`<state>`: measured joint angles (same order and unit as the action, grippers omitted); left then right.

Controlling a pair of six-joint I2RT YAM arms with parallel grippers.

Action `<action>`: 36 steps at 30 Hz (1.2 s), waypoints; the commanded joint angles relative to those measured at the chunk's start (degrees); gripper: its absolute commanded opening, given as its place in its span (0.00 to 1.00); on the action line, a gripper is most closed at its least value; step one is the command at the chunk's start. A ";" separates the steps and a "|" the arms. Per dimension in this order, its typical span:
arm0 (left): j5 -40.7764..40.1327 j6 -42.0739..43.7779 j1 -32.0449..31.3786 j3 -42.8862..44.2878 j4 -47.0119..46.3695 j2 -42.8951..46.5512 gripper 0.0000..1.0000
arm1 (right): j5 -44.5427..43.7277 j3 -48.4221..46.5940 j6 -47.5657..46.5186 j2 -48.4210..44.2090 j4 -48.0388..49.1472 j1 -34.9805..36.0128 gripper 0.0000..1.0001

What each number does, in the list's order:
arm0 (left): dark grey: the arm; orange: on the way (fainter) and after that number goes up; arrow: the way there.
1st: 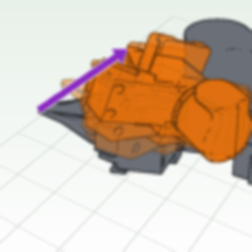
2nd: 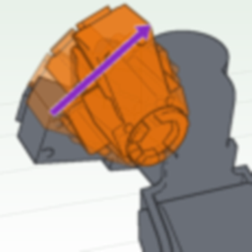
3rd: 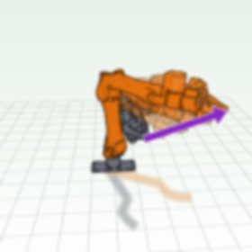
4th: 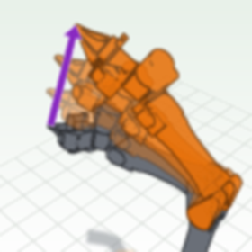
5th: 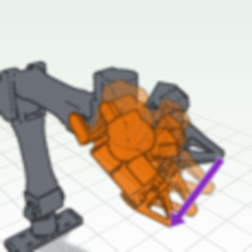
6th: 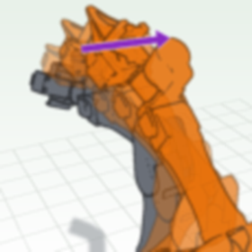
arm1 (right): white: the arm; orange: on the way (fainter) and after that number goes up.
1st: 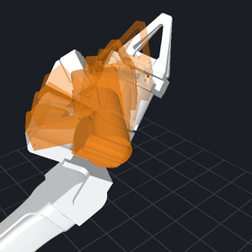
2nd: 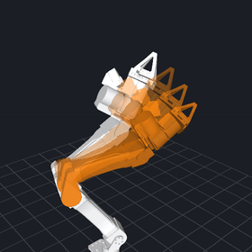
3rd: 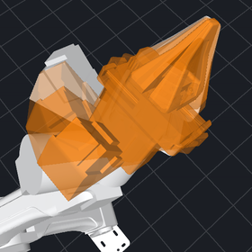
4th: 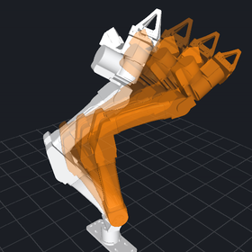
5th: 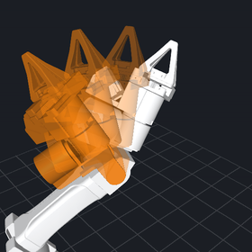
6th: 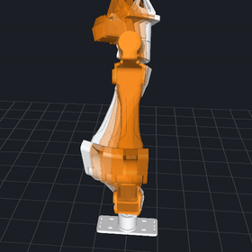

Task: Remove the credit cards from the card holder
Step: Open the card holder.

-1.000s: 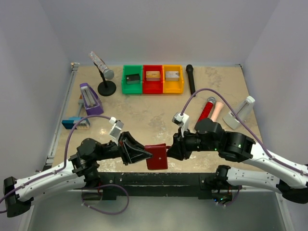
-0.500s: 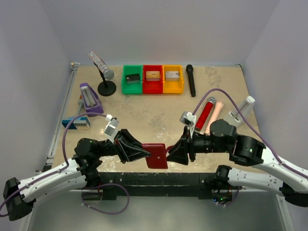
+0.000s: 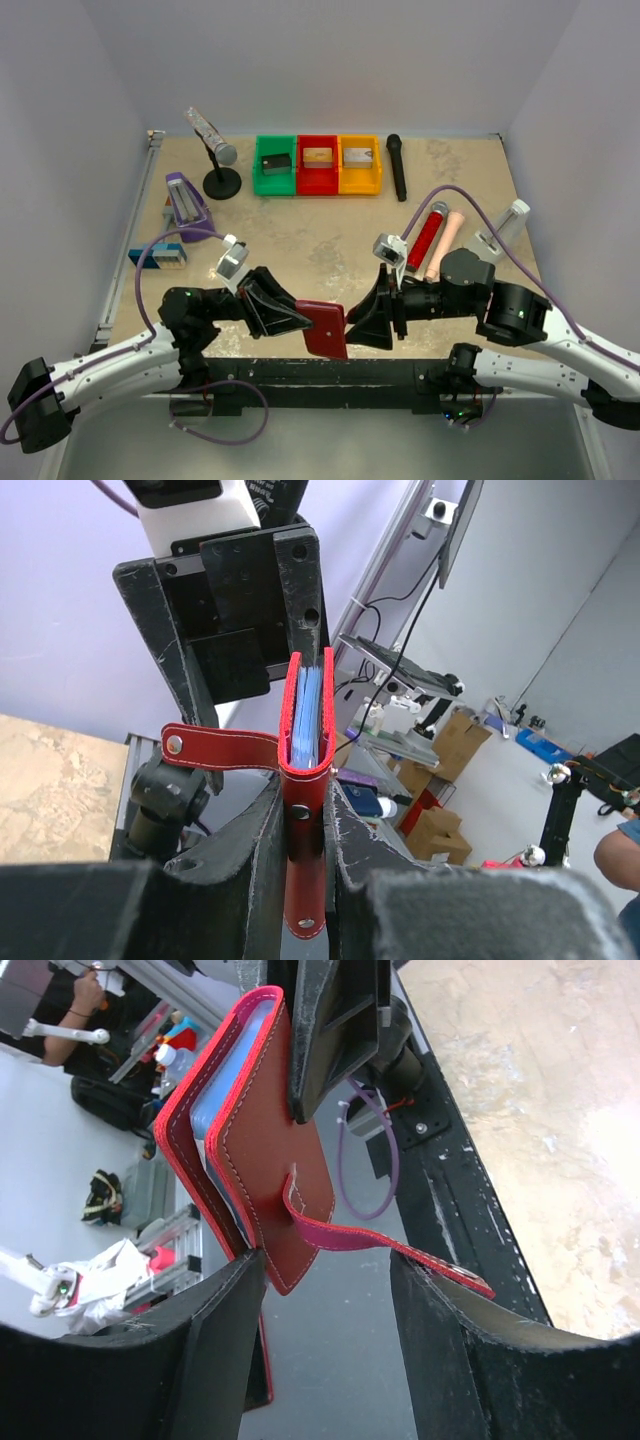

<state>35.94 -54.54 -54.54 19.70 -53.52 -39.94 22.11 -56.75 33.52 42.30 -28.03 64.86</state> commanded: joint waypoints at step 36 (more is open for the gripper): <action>1.32 -2.94 1.55 -0.89 -6.95 -1.10 0.00 | -10.59 2.35 6.47 -5.56 7.73 -1.05 0.63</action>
<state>37.28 -57.47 -53.25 19.07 -57.67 -42.02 14.17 -54.85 38.63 37.74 -22.68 64.62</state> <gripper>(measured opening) 0.214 0.634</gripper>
